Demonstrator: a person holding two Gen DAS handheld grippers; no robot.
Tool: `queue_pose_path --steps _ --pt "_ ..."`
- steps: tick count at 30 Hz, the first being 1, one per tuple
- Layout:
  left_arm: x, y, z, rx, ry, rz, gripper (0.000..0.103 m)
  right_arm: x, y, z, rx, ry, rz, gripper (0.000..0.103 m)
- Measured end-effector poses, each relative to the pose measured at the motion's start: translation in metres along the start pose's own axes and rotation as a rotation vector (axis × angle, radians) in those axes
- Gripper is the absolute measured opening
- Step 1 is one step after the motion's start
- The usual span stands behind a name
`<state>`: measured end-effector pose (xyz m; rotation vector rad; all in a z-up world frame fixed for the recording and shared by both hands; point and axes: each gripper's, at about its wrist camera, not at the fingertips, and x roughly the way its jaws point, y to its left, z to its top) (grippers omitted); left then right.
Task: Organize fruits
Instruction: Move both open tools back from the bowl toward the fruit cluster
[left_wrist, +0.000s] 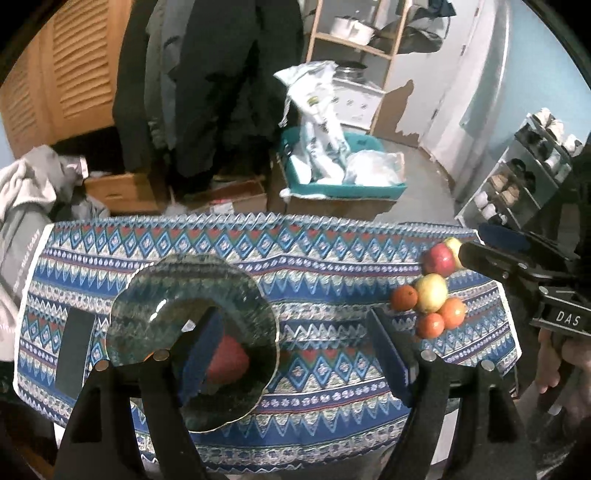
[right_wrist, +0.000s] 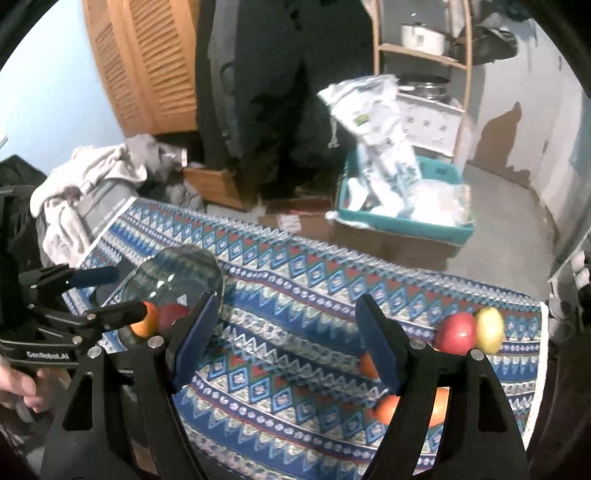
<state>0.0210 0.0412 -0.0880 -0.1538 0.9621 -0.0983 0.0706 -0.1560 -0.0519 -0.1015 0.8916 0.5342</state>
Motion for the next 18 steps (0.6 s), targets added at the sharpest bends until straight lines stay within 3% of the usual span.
queue_pose_path --steps 5,18 --pt "-0.014 -0.018 0.006 0.039 -0.048 0.016 0.086 -0.025 -0.017 -0.003 0.025 -0.048 -0.008 0.08" --pt "-0.022 -0.062 0.018 0.128 -0.094 0.018 0.086 -0.056 -0.054 -0.02 0.07 -0.089 -0.047 0.083"
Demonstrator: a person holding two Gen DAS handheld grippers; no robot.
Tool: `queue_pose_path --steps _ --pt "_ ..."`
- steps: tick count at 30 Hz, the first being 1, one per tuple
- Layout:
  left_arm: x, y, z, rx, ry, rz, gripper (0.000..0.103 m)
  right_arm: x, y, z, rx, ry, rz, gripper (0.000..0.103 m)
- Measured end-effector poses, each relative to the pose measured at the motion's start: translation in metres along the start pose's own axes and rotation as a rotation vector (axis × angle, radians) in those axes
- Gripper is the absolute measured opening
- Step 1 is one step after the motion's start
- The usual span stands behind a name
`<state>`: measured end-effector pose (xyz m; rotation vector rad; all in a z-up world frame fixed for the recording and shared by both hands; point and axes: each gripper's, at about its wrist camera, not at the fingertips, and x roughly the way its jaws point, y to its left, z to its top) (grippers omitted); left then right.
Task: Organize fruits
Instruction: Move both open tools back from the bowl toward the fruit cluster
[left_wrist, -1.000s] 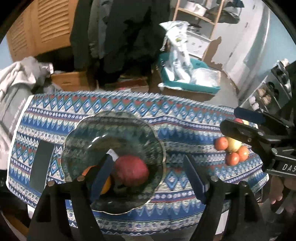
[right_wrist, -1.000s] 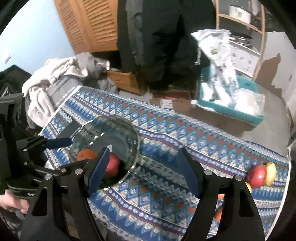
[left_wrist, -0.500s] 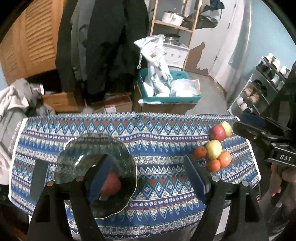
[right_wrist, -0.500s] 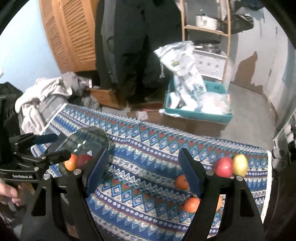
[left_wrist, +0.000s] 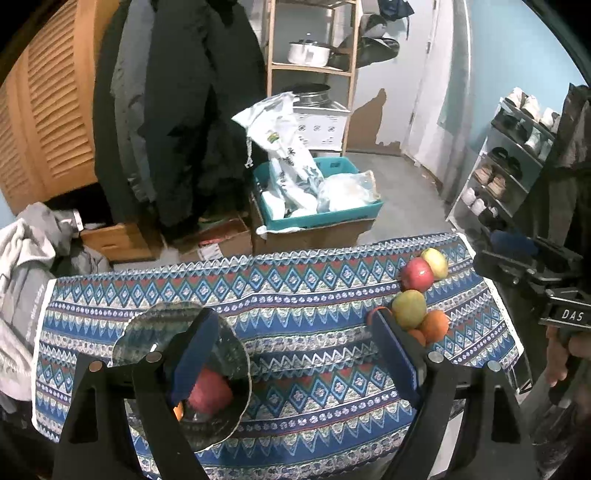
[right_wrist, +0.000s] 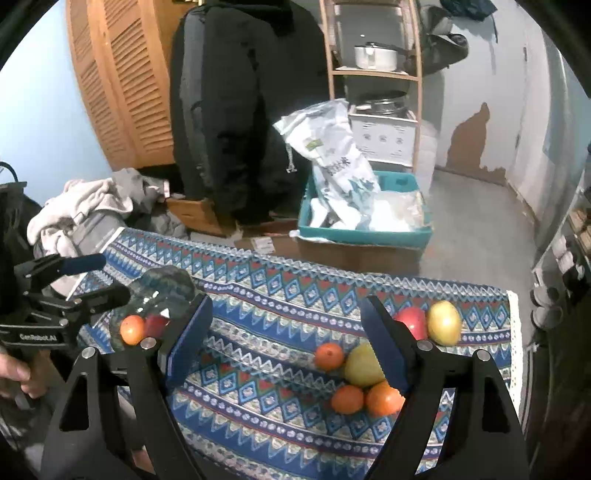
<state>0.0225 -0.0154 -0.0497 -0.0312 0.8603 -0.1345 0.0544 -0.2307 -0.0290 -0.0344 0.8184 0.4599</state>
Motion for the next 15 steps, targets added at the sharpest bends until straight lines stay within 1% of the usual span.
queue_pose_path --steps 4,9,15 --pt "0.005 -0.011 0.003 0.014 0.001 -0.011 0.087 -0.003 -0.017 -0.007 0.028 0.005 -0.024 0.083" --pt "0.018 -0.024 0.005 0.03 0.029 -0.038 0.087 0.0 -0.039 -0.017 0.067 0.028 -0.055 0.083" --pt "0.04 -0.04 0.006 0.047 0.076 -0.059 0.087 0.009 -0.066 -0.033 0.109 0.079 -0.092 0.083"
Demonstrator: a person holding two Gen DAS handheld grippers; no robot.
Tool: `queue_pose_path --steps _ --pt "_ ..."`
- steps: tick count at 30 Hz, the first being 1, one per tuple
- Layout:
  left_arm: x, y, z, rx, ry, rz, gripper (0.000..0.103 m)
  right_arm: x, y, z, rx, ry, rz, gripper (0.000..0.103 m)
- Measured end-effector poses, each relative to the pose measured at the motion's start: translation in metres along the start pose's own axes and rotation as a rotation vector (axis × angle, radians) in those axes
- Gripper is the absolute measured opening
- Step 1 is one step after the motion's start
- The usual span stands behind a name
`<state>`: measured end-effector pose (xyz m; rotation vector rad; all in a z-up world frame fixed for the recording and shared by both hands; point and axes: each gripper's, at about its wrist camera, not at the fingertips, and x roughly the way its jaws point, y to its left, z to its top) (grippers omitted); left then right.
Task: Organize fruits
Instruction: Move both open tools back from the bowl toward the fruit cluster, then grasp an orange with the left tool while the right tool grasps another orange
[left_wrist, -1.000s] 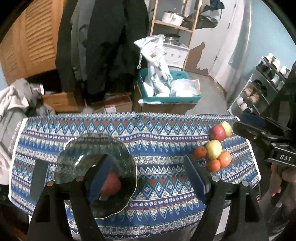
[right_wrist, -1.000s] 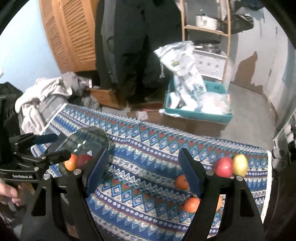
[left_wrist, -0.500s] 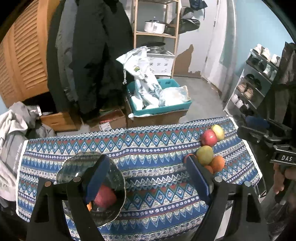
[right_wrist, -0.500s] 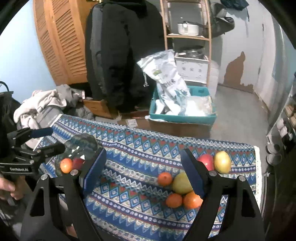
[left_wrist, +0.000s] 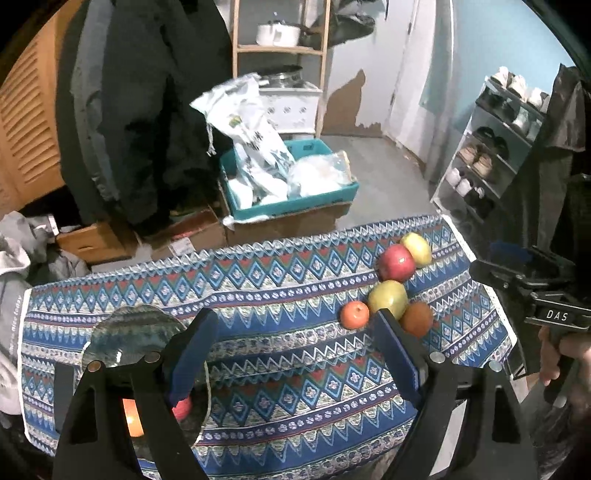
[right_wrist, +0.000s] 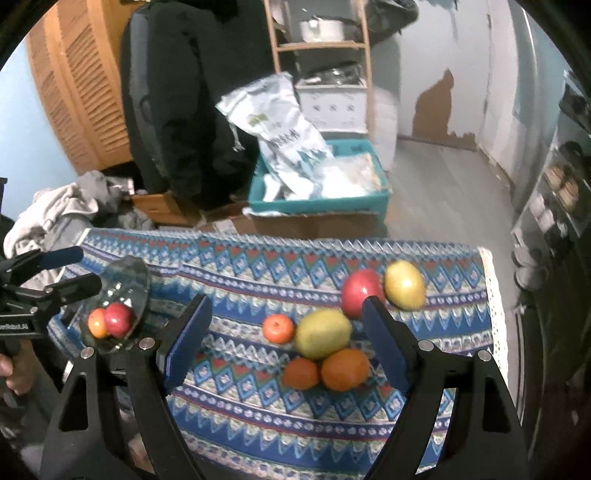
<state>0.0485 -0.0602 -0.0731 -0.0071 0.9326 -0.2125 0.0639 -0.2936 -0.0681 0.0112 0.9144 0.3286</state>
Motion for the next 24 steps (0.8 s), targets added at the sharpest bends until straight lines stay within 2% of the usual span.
queue_pose_path --steps 6,12,24 --pt "0.023 -0.013 0.0 0.02 0.038 -0.019 0.087 0.016 -0.024 -0.012 0.039 0.052 -0.028 0.083" --pt "0.048 -0.022 -0.005 0.047 0.078 -0.02 0.087 0.047 -0.044 -0.03 0.077 0.151 -0.027 0.083" --pt "0.105 -0.032 -0.017 0.091 0.158 -0.014 0.087 0.105 -0.057 -0.05 0.093 0.287 -0.036 0.083"
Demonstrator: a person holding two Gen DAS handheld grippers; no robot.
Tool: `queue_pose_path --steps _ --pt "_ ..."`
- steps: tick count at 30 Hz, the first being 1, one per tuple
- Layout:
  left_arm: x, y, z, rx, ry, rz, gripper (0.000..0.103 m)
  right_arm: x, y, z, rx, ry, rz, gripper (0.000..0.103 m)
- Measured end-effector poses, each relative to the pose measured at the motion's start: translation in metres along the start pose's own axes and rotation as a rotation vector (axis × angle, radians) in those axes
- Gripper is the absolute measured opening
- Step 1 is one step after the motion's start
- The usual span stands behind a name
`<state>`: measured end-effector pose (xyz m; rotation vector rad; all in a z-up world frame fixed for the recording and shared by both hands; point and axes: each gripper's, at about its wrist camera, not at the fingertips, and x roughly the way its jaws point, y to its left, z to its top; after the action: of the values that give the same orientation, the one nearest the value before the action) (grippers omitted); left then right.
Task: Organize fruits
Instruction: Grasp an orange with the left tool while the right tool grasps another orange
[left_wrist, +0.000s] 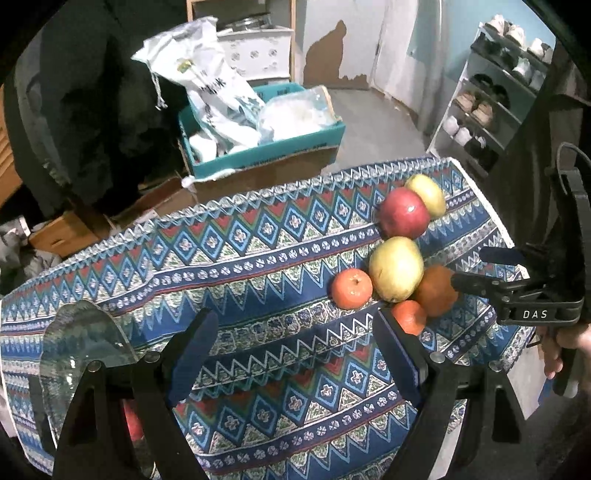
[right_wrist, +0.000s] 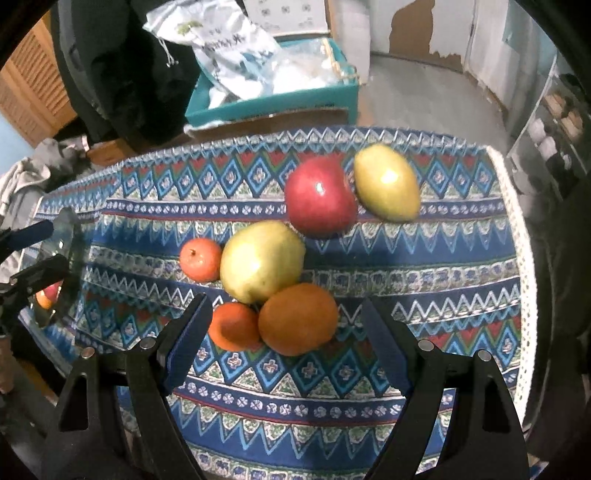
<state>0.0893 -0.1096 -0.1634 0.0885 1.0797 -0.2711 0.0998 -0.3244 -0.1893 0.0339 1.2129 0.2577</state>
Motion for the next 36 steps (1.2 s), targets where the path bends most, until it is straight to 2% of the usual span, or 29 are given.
queue_pose_path --steps 7,17,20,22,23,25,28,36 --pt "0.035 -0.002 0.0 0.003 0.061 -0.008 0.087 0.029 -0.004 -0.003 -0.005 0.055 -0.002 0.083" --pt "0.065 -0.009 -0.001 0.025 0.1 -0.013 0.087 0.056 -0.013 -0.01 0.013 0.114 0.02 0.082" --pt "0.072 -0.013 0.0 0.037 0.105 -0.021 0.087 0.057 -0.017 -0.01 0.048 0.118 0.073 0.076" --pt "0.077 -0.016 0.001 0.046 0.108 -0.031 0.087 0.057 -0.019 -0.011 0.067 0.12 0.074 0.067" --pt "0.079 -0.018 0.002 0.05 0.11 -0.036 0.087 0.056 -0.02 -0.011 0.069 0.121 0.079 0.066" --pt "0.084 -0.022 0.003 0.059 0.113 -0.044 0.087 0.053 -0.02 -0.011 0.06 0.119 0.065 0.066" --pt "0.094 -0.029 0.004 0.083 0.125 -0.055 0.087 0.046 -0.024 -0.013 0.03 0.098 0.001 0.065" --pt "0.117 -0.038 0.007 0.082 0.161 -0.082 0.087 0.035 -0.049 -0.004 0.07 0.036 -0.061 0.065"
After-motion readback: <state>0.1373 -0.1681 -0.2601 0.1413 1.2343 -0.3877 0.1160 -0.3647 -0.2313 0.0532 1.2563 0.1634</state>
